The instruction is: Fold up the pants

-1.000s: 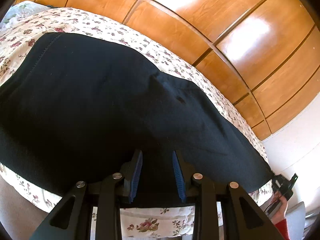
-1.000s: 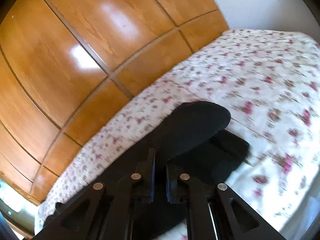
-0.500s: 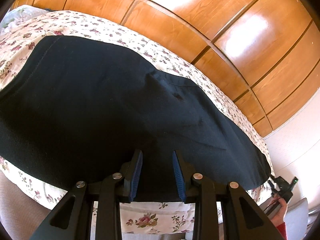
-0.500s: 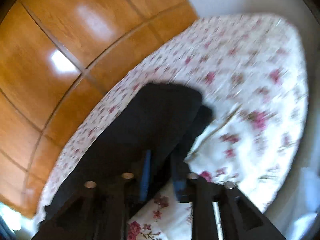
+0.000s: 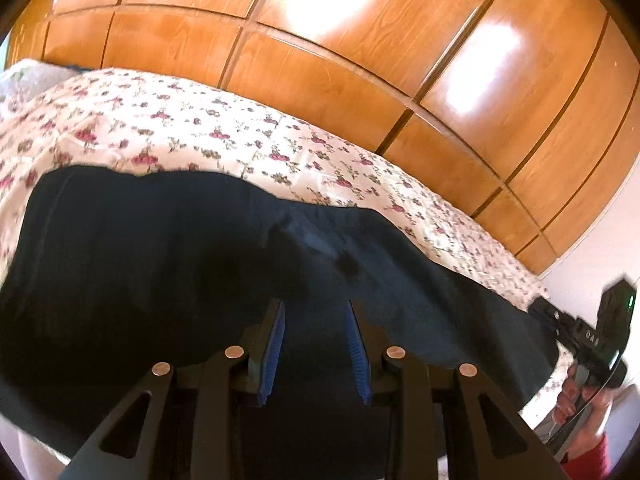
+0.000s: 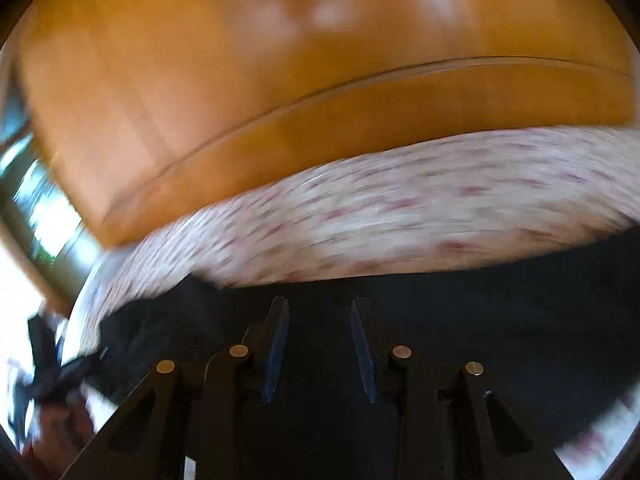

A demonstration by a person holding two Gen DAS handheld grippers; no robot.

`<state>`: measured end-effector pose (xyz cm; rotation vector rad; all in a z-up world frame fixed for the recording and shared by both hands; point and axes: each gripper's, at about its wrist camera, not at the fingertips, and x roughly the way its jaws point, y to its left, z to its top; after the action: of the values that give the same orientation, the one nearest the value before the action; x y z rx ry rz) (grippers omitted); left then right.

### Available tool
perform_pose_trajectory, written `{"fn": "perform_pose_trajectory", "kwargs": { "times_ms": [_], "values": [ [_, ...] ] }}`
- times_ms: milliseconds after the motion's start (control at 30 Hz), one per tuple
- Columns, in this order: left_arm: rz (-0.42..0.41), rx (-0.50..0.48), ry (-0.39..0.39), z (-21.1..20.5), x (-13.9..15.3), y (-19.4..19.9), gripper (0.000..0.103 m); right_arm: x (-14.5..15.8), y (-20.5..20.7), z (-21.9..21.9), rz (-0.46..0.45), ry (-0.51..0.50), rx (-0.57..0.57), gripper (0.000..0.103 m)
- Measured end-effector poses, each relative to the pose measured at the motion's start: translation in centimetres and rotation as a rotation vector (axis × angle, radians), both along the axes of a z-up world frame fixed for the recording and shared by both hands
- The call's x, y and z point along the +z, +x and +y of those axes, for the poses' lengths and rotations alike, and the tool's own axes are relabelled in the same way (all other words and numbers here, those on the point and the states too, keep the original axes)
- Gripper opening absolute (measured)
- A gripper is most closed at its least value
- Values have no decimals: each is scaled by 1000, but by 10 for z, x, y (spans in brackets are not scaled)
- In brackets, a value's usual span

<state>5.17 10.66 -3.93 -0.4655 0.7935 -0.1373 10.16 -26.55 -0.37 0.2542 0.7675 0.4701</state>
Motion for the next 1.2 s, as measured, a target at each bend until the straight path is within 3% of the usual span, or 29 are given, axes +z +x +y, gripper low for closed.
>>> {"fn": "perform_pose_trajectory", "kwargs": {
  "times_ms": [100, 200, 367, 533, 600, 733, 800, 867, 1033, 1100, 1200],
  "values": [
    [21, 14, 20, 8, -7, 7, 31, -1, 25, 64, 37, -1, 147, 33],
    [49, 44, -17, 21, -17, 2, 31, -5, 54, 110, 83, -3, 240, 33],
    [68, 63, -78, 32, -31, -5, 31, -33, 113, 162, 236, 1, 276, 33],
    [58, 49, -75, 30, -30, -8, 31, -63, 137, 193, 341, 18, 327, 29],
    [54, 43, -86, 32, -27, -2, 31, -66, 136, 199, 334, -38, 313, 14],
    [40, 83, -66, 42, -24, 11, 32, -41, 124, 192, 179, -39, 243, 8],
    [73, 101, -74, 48, -33, 16, 32, -35, 121, 192, 132, -57, 213, 8],
    [53, 96, -106, 52, -40, 13, 29, -42, 121, 197, 106, -111, 190, 8],
    [18, 71, -47, 47, -40, 1, 25, -82, 134, 200, 159, -145, 132, 8],
    [44, 84, -77, 51, -35, 1, 25, -80, 136, 198, 153, -127, 129, 8],
    [60, 113, -151, 63, -26, 9, 27, -70, 133, 185, 131, -79, 99, 22]
  ]
}}
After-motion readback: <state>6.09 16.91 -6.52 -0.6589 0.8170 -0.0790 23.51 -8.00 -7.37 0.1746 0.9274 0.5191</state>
